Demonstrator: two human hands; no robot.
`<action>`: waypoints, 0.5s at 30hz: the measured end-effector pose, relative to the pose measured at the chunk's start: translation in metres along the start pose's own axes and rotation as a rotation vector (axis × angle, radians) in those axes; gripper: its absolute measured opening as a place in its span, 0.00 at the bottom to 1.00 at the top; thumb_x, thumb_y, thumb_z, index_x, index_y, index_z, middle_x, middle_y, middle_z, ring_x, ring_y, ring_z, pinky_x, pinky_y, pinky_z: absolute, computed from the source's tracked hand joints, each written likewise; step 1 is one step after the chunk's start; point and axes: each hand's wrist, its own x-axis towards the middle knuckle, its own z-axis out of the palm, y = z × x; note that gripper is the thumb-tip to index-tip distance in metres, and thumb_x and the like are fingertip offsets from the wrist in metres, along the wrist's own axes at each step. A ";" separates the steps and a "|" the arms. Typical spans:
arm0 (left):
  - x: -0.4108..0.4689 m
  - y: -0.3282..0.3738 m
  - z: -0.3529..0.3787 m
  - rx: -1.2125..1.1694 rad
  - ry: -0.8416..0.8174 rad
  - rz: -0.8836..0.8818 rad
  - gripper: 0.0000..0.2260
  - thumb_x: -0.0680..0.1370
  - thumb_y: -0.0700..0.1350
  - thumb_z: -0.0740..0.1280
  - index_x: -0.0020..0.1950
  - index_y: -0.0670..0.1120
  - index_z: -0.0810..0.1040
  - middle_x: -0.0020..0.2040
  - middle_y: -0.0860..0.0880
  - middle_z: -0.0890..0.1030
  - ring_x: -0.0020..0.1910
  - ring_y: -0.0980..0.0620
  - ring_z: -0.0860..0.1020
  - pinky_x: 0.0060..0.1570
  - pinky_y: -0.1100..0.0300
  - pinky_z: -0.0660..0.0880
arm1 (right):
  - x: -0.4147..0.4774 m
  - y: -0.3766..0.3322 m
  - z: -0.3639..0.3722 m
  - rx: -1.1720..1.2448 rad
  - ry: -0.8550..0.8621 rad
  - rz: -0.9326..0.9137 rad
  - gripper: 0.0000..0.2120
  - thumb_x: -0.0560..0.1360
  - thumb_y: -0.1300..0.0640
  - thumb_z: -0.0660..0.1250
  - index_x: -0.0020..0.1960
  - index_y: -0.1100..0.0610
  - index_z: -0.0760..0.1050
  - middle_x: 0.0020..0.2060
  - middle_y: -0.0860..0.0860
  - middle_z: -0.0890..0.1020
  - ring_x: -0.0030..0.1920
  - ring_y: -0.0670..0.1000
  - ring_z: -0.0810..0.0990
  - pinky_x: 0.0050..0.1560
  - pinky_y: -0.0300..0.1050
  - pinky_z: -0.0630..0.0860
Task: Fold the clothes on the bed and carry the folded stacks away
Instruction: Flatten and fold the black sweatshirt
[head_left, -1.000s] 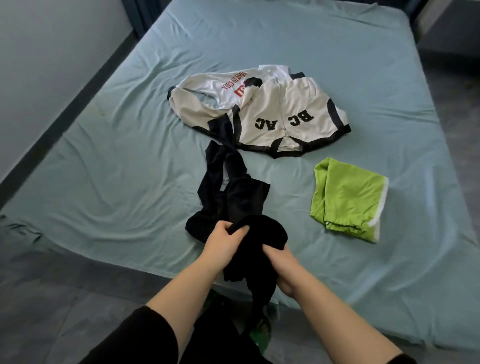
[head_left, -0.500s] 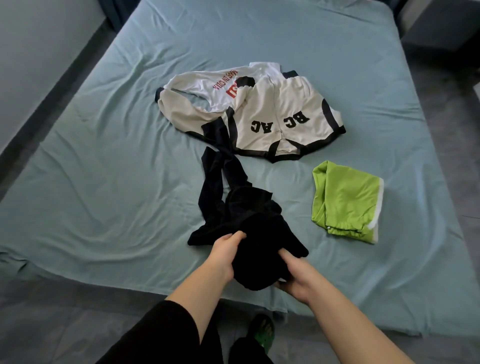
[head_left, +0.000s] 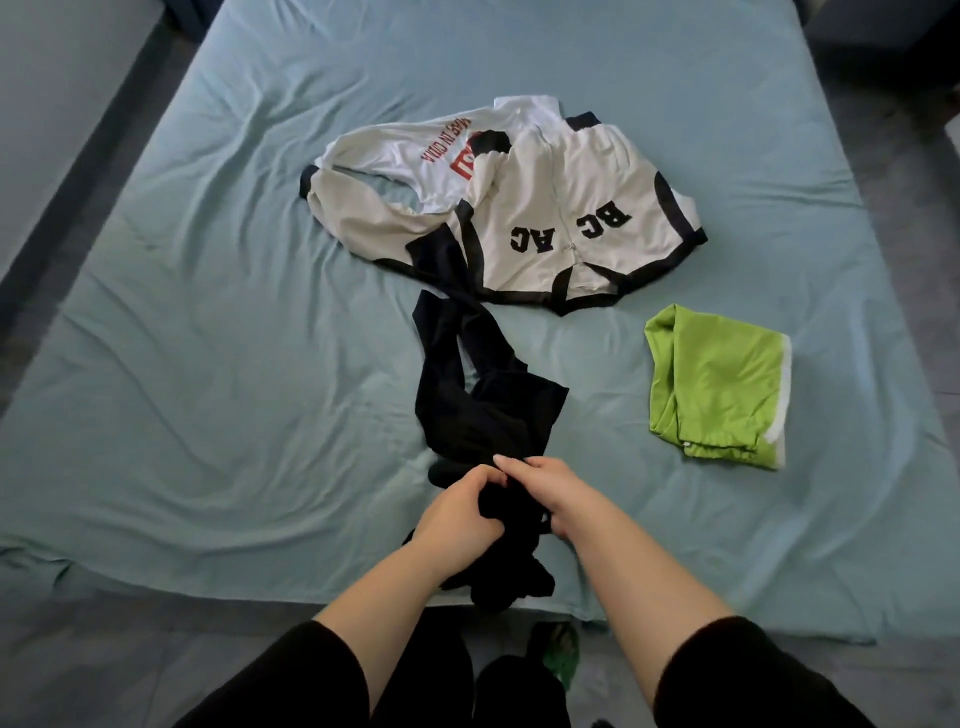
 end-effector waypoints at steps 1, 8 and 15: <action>0.001 -0.006 -0.002 -0.021 -0.006 -0.002 0.20 0.70 0.45 0.69 0.53 0.66 0.69 0.48 0.60 0.78 0.45 0.58 0.79 0.49 0.52 0.79 | 0.008 0.003 0.004 0.034 0.058 0.001 0.22 0.74 0.48 0.70 0.63 0.57 0.74 0.55 0.54 0.80 0.50 0.51 0.79 0.48 0.45 0.75; 0.011 -0.056 -0.033 -0.334 0.264 -0.134 0.18 0.70 0.55 0.75 0.57 0.58 0.74 0.48 0.61 0.79 0.48 0.61 0.78 0.47 0.65 0.74 | 0.021 0.029 -0.043 0.593 0.333 -0.079 0.08 0.81 0.60 0.59 0.48 0.60 0.76 0.44 0.60 0.81 0.43 0.58 0.80 0.32 0.52 0.82; 0.039 -0.092 -0.034 -0.253 0.289 -0.171 0.05 0.77 0.48 0.68 0.50 0.57 0.74 0.49 0.56 0.79 0.50 0.53 0.78 0.42 0.62 0.72 | 0.032 0.086 -0.115 0.466 0.588 0.011 0.09 0.82 0.57 0.56 0.45 0.53 0.71 0.49 0.54 0.75 0.41 0.50 0.74 0.44 0.46 0.71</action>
